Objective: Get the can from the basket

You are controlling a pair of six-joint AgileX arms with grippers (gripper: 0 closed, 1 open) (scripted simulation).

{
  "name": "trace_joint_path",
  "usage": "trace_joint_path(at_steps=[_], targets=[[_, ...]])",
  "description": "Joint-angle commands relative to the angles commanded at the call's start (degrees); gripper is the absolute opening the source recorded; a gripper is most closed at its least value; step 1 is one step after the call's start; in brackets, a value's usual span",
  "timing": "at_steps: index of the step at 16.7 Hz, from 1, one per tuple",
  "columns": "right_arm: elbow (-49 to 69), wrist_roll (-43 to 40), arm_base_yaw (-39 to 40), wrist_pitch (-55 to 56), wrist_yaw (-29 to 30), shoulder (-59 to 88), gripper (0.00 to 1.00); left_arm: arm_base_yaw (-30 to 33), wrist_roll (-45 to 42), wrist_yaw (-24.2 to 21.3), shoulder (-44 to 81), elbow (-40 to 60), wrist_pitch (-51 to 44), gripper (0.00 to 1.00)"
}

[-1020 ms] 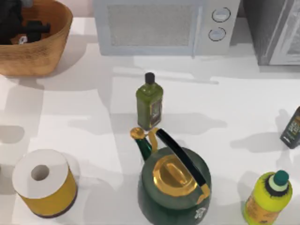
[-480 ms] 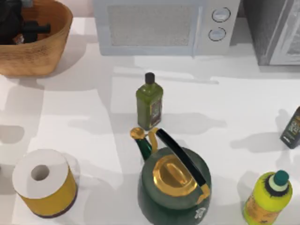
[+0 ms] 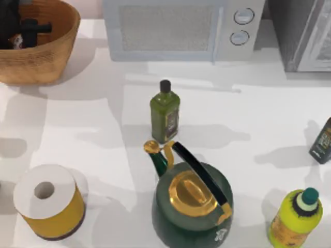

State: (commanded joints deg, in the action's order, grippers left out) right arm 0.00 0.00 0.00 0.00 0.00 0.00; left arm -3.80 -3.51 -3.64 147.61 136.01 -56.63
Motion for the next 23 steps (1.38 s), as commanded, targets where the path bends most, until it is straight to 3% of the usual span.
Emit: trace_joint_path(at_steps=[5, 13, 17, 23], targets=[[0.0, 0.0, 0.0, 0.0, 0.0, 0.0, 1.0, -2.2, 1.5, 2.5, -13.5, -8.2, 9.9, 0.0], [0.0, 0.0, 0.0, 0.0, 0.0, 0.0, 1.0, 0.4, 2.3, 1.4, -47.4, -37.8, 22.9, 0.0], [0.0, 0.0, 0.0, 0.0, 0.0, 0.0, 1.0, 2.1, 2.0, 1.1, -67.5, -57.7, 27.6, 0.0], [0.0, 0.0, 0.0, 0.0, 0.0, 0.0, 1.0, 4.3, 1.8, 0.3, -106.9, -95.5, 37.6, 0.0]])
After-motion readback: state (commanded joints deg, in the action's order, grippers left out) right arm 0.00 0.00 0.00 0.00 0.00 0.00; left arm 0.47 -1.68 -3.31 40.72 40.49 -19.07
